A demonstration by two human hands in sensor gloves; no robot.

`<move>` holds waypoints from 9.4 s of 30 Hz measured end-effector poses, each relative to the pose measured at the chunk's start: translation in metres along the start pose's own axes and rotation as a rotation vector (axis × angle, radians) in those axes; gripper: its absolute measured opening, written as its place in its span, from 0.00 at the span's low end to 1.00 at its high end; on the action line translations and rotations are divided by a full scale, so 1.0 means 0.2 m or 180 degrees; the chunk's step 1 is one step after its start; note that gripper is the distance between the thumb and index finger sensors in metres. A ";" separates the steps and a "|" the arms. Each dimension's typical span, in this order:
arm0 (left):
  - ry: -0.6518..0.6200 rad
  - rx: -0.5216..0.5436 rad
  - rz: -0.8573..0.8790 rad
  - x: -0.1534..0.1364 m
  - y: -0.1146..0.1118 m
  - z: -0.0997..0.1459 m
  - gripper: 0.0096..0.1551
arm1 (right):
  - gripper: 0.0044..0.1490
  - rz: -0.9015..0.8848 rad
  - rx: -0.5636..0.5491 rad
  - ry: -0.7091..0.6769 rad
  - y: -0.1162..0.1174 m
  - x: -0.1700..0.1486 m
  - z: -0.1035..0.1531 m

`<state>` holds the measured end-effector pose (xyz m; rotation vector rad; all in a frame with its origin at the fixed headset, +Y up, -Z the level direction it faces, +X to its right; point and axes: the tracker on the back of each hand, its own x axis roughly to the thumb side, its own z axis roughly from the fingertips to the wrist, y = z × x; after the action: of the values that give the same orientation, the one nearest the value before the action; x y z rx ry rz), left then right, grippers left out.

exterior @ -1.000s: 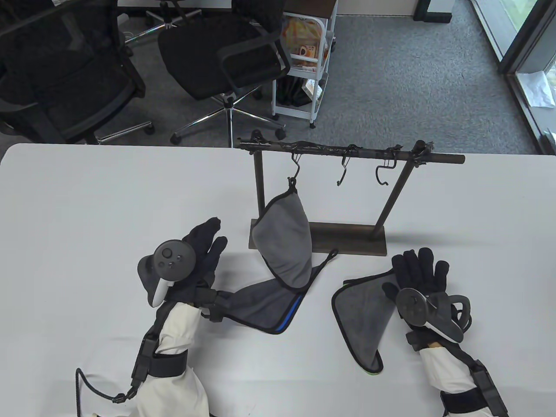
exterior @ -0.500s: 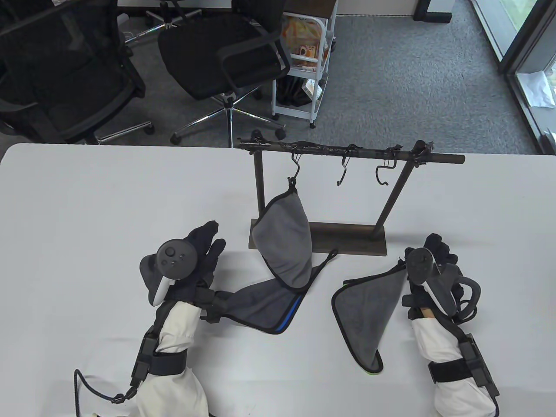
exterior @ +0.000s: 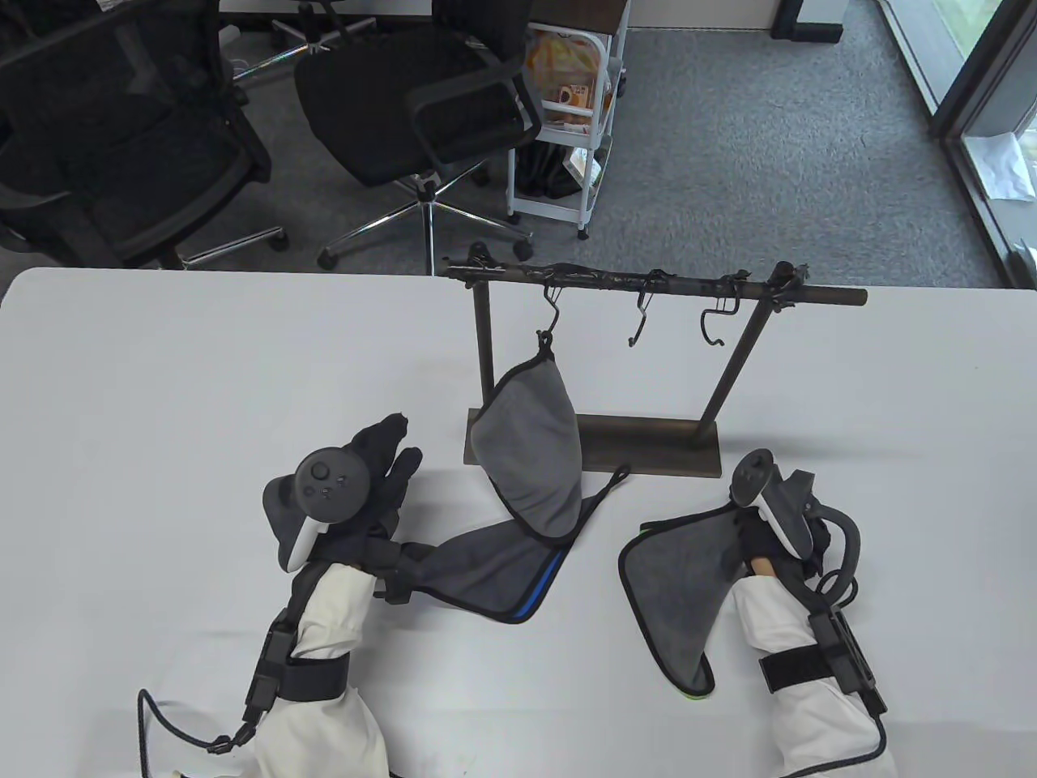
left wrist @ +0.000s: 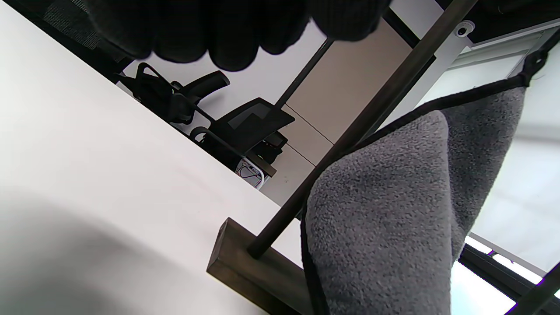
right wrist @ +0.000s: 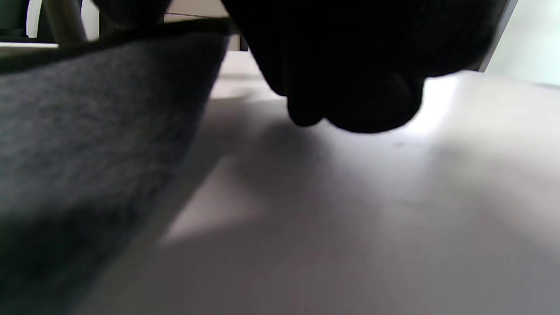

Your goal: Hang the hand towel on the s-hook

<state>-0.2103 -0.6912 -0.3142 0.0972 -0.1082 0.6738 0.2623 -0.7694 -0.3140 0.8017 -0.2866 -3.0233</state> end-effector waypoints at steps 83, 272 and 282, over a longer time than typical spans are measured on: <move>-0.0034 0.0008 0.0181 0.00 0.01 0.01 0.33 | 0.27 -0.4888 0.0915 -0.2106 -0.48 0.15 -0.02; 0.0114 -0.0541 -0.0083 1.07 -0.38 -0.33 0.27 | 0.31 -0.5521 0.0362 -0.1540 -0.21 -0.31 -0.01; -0.0059 -0.0252 -0.0324 1.06 -0.18 -0.23 0.29 | 0.31 -0.5475 0.0375 -0.1513 -0.20 -0.31 -0.01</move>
<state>-0.0195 -0.5824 -0.3343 0.0325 -0.1466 0.5663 0.3183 -0.7283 -0.2929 0.2120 0.6253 -4.8035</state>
